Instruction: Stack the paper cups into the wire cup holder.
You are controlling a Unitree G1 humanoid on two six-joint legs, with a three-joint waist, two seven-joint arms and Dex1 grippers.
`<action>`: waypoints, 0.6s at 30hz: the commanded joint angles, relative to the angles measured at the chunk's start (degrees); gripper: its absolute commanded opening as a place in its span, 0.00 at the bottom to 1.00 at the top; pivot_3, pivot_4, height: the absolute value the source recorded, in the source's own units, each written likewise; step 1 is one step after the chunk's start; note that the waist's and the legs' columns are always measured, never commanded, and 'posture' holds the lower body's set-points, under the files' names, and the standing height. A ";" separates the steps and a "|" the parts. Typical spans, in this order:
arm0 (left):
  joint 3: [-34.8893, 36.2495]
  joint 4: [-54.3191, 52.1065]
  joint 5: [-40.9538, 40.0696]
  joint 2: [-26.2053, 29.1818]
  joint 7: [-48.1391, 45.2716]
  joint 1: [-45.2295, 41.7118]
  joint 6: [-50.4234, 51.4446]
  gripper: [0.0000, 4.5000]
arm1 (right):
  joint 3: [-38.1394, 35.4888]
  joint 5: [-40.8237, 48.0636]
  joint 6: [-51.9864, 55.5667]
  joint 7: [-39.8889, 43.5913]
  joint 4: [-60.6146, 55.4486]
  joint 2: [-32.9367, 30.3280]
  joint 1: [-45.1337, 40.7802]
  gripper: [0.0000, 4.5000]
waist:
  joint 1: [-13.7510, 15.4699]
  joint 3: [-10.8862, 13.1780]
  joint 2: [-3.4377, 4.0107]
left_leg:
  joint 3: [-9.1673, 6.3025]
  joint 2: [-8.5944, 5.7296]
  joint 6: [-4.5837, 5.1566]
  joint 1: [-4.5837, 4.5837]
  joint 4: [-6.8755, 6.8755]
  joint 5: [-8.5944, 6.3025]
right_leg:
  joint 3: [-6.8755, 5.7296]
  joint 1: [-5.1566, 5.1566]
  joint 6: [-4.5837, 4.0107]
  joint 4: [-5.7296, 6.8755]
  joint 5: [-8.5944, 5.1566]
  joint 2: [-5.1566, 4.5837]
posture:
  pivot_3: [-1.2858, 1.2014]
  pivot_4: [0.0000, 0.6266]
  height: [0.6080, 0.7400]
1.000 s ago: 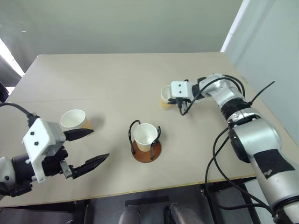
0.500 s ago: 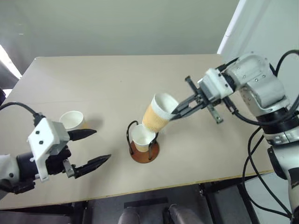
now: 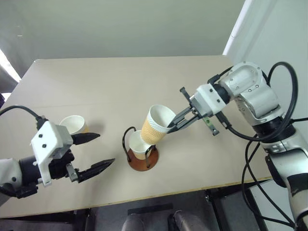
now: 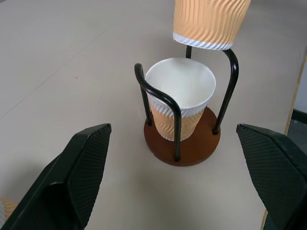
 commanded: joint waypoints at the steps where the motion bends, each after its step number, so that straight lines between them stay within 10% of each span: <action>1: 1.40 -1.62 -0.36 -0.33 0.13 0.14 -0.47 1.00 | -2.45 -0.19 -1.26 0.20 -0.07 0.12 -2.20 0.01 | 0.00 0.00 0.00 | 0.00 0.00 0.00 0.01 0.00 0.00 | 0.06 -0.01 0.02 0.01 -0.01 0.01 | 0.52 0.24 1.00; 18: 0.29 -1.68 -0.28 -0.83 1.11 -0.28 -0.50 1.00 | -4.08 -2.53 1.21 -0.99 -0.86 7.28 -2.80 0.01 | 0.03 -0.01 -0.02 | 0.11 -0.02 0.13 0.17 -0.02 -0.07 | 0.45 -0.17 0.17 0.34 -0.14 0.04 | 0.52 0.24 1.00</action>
